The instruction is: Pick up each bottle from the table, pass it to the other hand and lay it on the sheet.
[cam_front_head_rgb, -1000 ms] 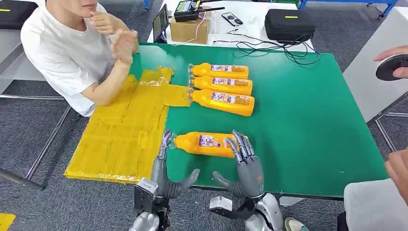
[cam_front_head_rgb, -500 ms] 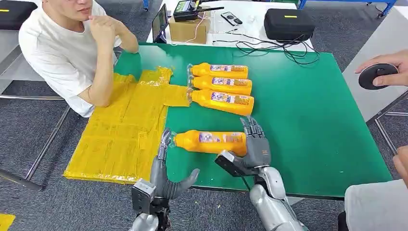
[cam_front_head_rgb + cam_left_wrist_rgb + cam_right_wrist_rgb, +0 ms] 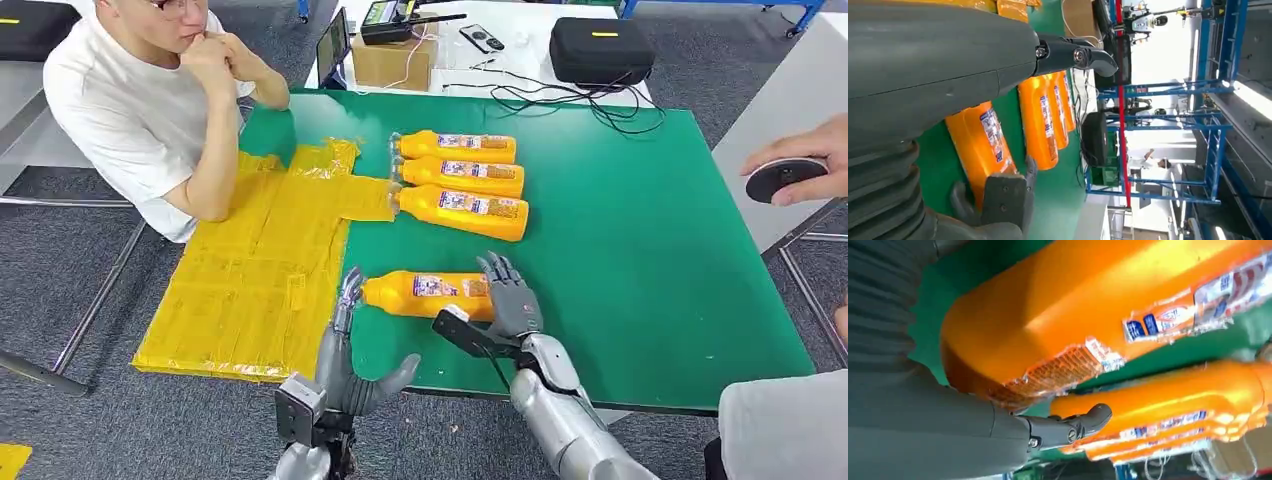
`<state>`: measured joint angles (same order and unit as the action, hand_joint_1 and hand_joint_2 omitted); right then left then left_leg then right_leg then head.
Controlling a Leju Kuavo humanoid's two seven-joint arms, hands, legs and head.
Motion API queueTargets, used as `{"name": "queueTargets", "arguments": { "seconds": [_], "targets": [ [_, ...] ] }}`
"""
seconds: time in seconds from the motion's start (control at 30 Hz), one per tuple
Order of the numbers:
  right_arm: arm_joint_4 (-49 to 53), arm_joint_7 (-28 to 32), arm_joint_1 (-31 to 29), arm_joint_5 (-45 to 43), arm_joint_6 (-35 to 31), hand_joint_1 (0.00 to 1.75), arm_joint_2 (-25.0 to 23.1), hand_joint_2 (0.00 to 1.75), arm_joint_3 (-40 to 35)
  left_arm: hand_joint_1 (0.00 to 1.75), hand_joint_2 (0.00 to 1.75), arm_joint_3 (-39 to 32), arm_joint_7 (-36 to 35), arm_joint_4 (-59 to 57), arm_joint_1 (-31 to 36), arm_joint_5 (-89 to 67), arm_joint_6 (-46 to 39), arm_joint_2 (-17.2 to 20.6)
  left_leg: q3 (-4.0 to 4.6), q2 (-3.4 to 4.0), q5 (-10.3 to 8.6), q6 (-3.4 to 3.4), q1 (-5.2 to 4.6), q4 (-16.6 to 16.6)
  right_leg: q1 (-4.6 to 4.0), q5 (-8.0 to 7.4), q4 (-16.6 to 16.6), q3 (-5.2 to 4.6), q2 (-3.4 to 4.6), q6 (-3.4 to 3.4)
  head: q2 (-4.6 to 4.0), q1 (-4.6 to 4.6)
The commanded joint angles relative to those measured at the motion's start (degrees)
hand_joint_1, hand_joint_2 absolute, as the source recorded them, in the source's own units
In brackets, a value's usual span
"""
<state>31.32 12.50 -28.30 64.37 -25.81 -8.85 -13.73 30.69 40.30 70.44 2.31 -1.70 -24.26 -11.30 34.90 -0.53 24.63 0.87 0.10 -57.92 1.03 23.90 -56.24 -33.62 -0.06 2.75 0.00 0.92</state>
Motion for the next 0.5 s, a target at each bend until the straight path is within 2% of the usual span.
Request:
{"name": "queueTargets", "arguments": {
  "seconds": [0.03,0.23,0.37,0.4,0.43,0.5],
  "targets": [
    [-7.96,-9.48,-6.14,8.74,4.85,0.00,0.86,1.75,-12.55,0.00,1.75,1.37,-0.30,-1.26,2.01,-0.11,1.09,1.66,-0.26,0.14,0.11,-0.09,0.07,0.00,-0.09,0.07,0.01,0.24,0.09,-0.18,0.00,0.00],
    [-8.57,-15.74,-8.77,11.05,14.37,0.00,-0.58,1.75,-16.23,0.00,1.75,0.80,-0.30,-1.78,2.67,-1.20,0.89,1.16,-0.23,0.22,0.08,-0.07,0.05,-0.01,-0.07,0.04,-0.01,0.16,0.13,-0.15,0.00,0.00],
    [-8.60,-15.94,-8.85,10.86,14.97,0.00,-0.69,1.75,-16.28,0.00,1.75,0.79,-0.30,-1.76,2.69,-1.30,0.87,1.21,-0.34,0.11,0.03,-0.06,0.05,0.03,-0.06,0.02,0.04,0.28,0.02,-0.11,0.00,0.00],
    [-8.93,-15.75,-8.90,10.55,16.05,0.14,-0.71,1.75,-16.42,0.00,1.75,0.63,-0.30,-1.74,2.67,-0.77,1.65,1.23,-0.41,0.10,0.03,-0.08,0.07,0.04,-0.09,0.02,0.06,0.35,-0.01,-0.15,0.00,0.00],
    [-9.49,-15.92,-9.14,10.53,17.38,1.75,-0.71,1.75,-16.63,0.00,1.75,0.51,-0.30,-2.01,2.72,-0.57,1.89,1.20,-0.45,0.12,0.02,-0.08,0.07,0.06,-0.09,0.01,0.08,0.39,0.01,-0.16,0.00,0.00],
    [-10.50,-16.19,-9.54,10.09,20.39,1.75,-0.66,1.75,-16.99,0.00,1.75,0.45,-0.30,-2.56,3.08,-0.99,2.18,1.03,-0.44,0.10,0.01,-0.06,0.05,0.04,-0.06,0.01,0.06,0.40,0.00,-0.12,0.00,-0.02]
  ]
}}
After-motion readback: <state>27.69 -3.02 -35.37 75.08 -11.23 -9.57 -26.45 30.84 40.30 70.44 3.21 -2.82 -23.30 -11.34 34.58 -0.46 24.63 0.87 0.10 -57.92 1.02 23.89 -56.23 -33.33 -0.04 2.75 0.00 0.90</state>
